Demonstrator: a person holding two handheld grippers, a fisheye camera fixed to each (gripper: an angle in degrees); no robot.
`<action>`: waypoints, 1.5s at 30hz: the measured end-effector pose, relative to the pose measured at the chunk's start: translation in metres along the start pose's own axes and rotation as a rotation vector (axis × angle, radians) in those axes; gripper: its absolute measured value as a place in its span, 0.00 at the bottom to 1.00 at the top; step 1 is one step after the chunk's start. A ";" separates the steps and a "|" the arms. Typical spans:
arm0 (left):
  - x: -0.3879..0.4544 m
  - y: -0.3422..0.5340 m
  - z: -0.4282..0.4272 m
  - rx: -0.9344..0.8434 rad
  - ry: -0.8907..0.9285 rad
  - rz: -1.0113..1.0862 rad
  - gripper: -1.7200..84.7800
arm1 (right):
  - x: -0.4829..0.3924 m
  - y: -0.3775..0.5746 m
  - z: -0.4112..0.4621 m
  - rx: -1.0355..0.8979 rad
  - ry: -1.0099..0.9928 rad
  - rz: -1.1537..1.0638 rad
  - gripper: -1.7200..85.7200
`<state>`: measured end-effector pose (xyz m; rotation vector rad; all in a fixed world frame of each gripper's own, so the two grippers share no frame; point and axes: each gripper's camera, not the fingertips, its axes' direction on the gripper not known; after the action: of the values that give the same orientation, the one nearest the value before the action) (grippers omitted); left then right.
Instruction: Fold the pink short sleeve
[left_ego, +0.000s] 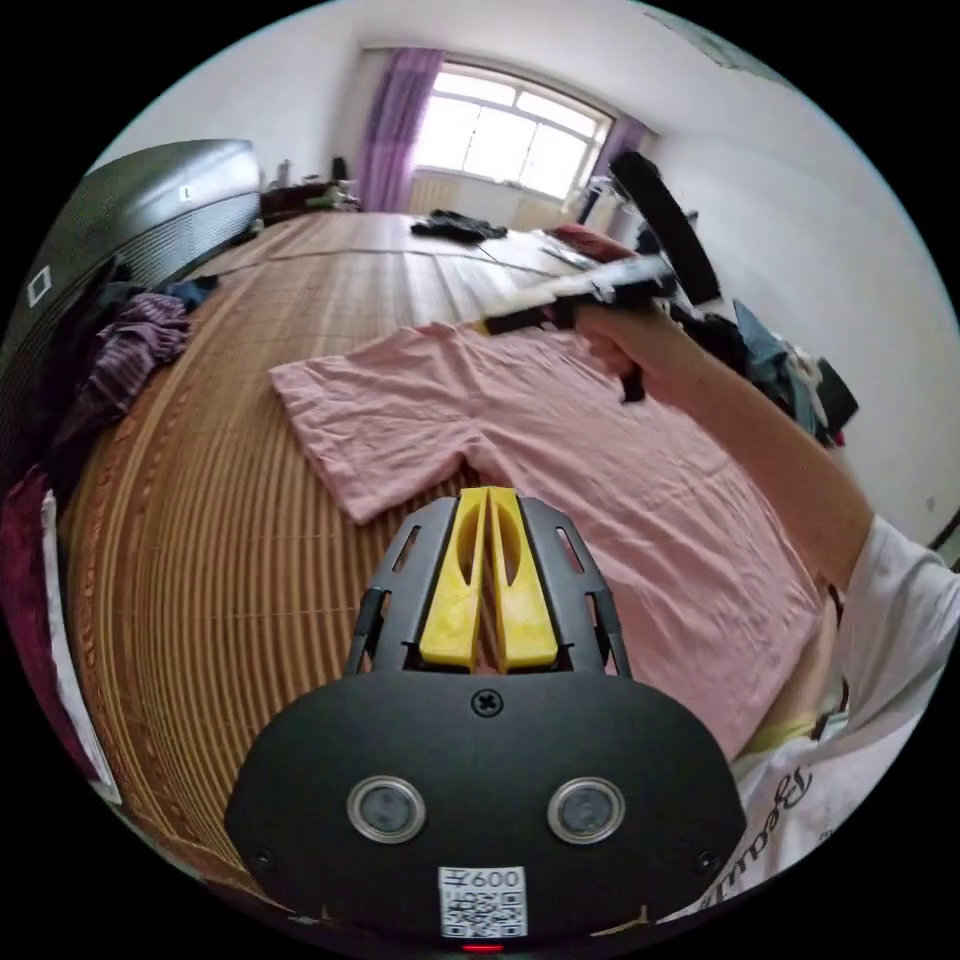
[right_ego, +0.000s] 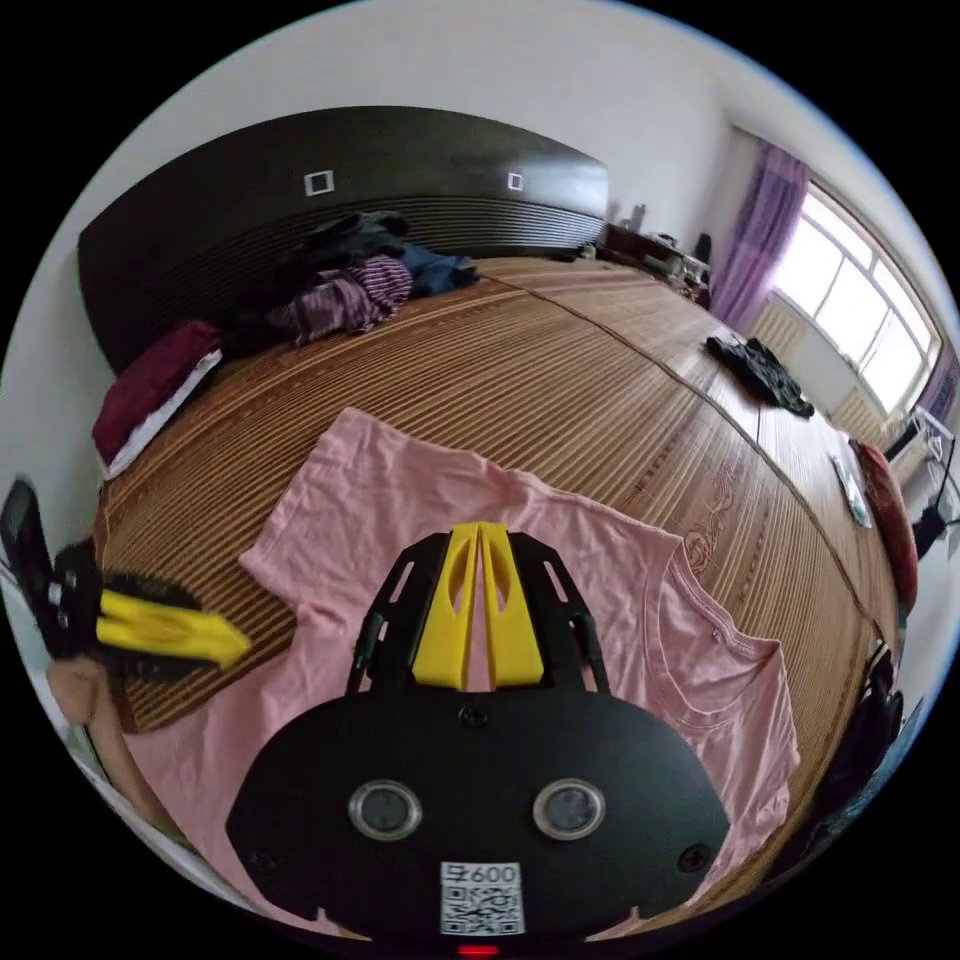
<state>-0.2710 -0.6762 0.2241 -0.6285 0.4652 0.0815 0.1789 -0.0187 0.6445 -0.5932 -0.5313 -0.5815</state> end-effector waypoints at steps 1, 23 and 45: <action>-0.003 0.000 0.012 -0.031 -0.046 0.007 0.03 | 0.003 -0.020 0.012 -0.028 0.003 0.015 0.01; -0.159 0.092 0.049 -0.050 0.238 -0.134 0.03 | -0.064 -0.188 -0.070 0.199 0.080 0.034 0.01; -0.179 0.265 0.124 0.313 0.015 0.039 0.03 | 0.127 -0.003 -0.411 -0.047 0.278 0.396 0.01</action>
<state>-0.4386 -0.3779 0.2466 -0.3129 0.4925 0.0401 0.3866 -0.3294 0.4319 -0.6298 -0.1302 -0.2931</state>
